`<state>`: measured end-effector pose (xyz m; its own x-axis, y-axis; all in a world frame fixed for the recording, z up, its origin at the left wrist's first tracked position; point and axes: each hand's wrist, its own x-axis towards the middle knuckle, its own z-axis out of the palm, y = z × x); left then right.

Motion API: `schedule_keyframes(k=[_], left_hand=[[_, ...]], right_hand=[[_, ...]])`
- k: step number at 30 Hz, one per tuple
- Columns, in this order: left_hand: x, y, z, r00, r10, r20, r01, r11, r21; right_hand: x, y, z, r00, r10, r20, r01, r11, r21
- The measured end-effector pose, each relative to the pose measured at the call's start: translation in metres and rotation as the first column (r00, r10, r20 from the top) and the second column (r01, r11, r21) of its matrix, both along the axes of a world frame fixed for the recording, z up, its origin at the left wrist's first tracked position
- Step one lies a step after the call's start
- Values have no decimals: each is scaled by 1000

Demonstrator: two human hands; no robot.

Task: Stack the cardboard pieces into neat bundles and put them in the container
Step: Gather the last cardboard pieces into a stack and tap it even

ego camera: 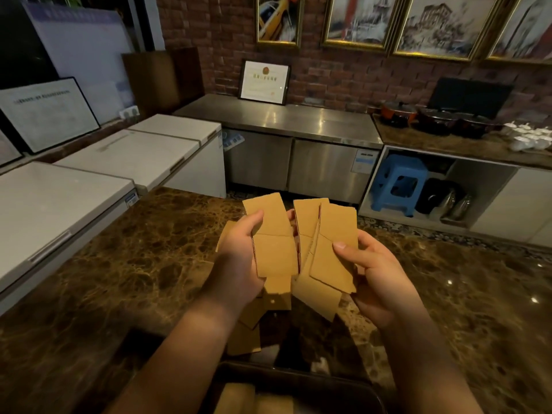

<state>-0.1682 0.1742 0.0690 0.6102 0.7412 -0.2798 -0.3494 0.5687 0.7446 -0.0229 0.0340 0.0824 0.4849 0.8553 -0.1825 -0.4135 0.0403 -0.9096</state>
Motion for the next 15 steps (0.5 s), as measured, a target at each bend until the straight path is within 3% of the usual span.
schedule_keyframes(k=[5,8,11,13,15], left_hand=[[7,-13,7,990,-125,-59,129,990,64],[9,-12,4,992,-73,-101,80,995,63],[6,-10,5,999,-42,-20,42,999,-13],[1,-10,7,993,-92,80,96,994,-48],[-2,-9,8,987,-142,76,145,989,-24]], right_hand=[[-12,7,-1,998,7,63,-6,1000,-18],[-16,9,-3,997,-9,83,12,999,-33],[-11,7,-3,998,-57,20,57,997,-42],[-6,5,-3,995,-90,-38,88,995,-45],[-3,5,-1,992,-112,-65,110,993,-38]])
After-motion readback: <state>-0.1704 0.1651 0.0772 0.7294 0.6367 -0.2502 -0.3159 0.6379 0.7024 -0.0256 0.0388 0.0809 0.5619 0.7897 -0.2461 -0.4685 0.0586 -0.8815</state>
